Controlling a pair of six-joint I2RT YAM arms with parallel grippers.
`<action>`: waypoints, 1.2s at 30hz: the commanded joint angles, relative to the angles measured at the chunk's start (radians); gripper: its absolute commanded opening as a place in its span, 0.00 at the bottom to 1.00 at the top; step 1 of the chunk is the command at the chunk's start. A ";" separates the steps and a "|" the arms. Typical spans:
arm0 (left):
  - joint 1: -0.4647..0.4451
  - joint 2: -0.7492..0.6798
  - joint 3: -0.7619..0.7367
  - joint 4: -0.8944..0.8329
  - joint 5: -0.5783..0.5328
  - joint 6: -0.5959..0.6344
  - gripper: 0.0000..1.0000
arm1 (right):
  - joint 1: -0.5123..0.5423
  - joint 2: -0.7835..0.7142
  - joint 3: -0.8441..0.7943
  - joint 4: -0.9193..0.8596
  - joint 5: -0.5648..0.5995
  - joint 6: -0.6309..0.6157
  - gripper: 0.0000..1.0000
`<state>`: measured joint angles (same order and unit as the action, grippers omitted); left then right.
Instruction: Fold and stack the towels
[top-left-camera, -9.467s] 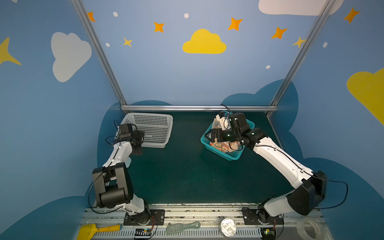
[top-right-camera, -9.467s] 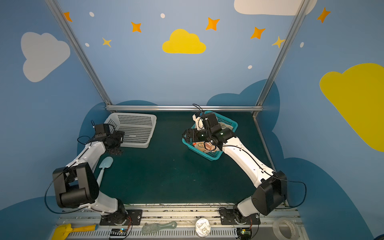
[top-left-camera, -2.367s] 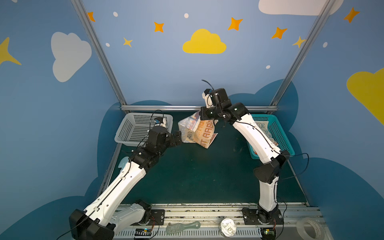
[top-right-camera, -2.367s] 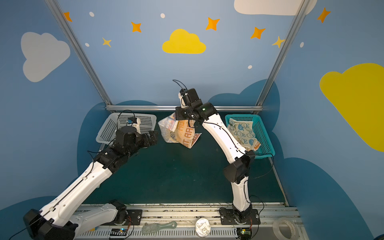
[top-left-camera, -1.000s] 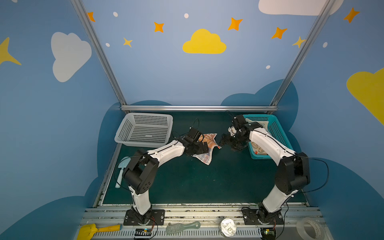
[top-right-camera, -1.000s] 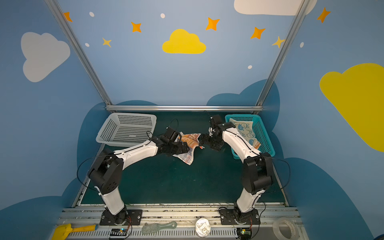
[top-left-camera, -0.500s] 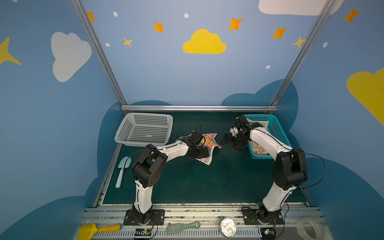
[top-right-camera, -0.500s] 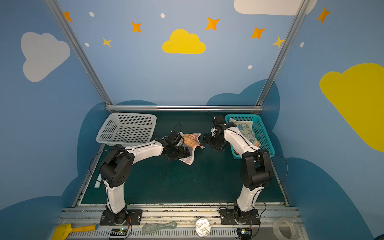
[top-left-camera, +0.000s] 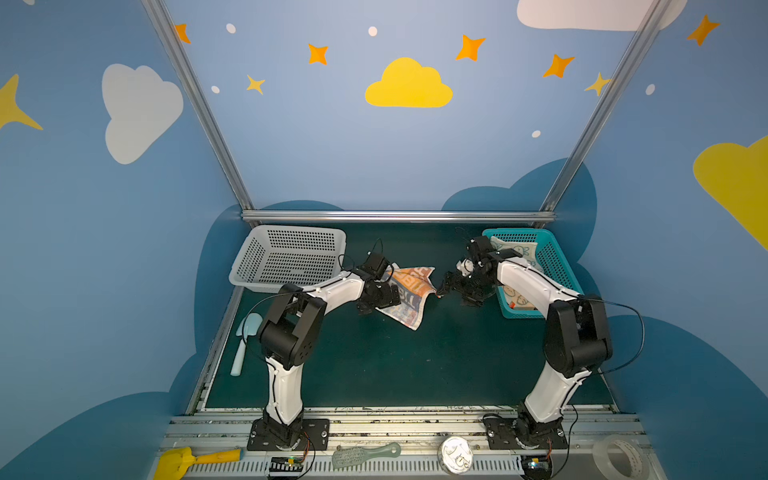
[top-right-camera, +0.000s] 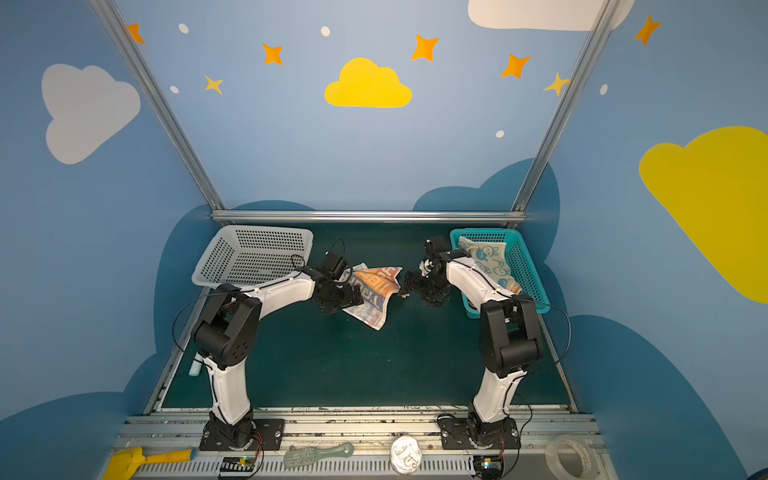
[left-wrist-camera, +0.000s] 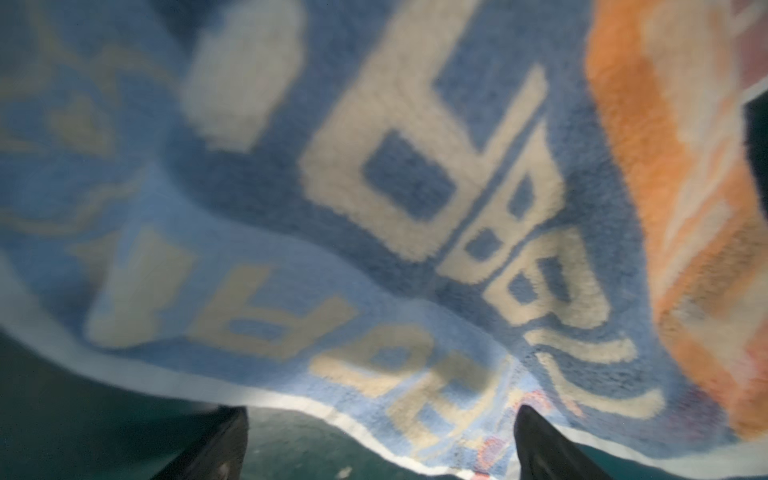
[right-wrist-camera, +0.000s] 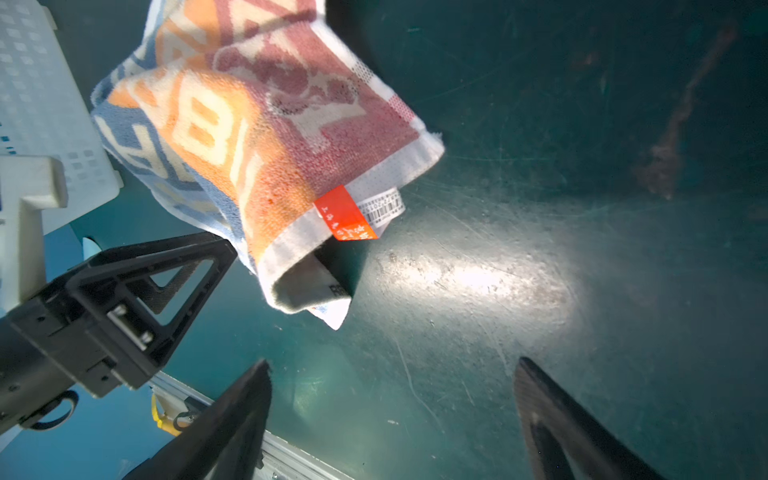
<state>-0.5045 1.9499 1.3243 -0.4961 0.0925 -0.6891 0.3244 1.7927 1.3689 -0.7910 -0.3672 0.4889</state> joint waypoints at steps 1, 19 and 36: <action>-0.031 -0.071 0.054 -0.084 0.002 0.039 1.00 | 0.001 -0.002 0.025 -0.008 -0.014 -0.021 0.90; -0.099 0.091 0.046 0.109 0.208 -0.111 1.00 | -0.035 -0.027 0.036 -0.019 -0.020 -0.053 0.91; 0.095 0.109 -0.047 -0.002 0.117 -0.013 1.00 | -0.024 -0.005 -0.057 0.052 -0.068 -0.015 0.91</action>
<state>-0.4454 1.9877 1.3102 -0.3351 0.3420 -0.7551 0.2916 1.7908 1.3277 -0.7654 -0.4046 0.4572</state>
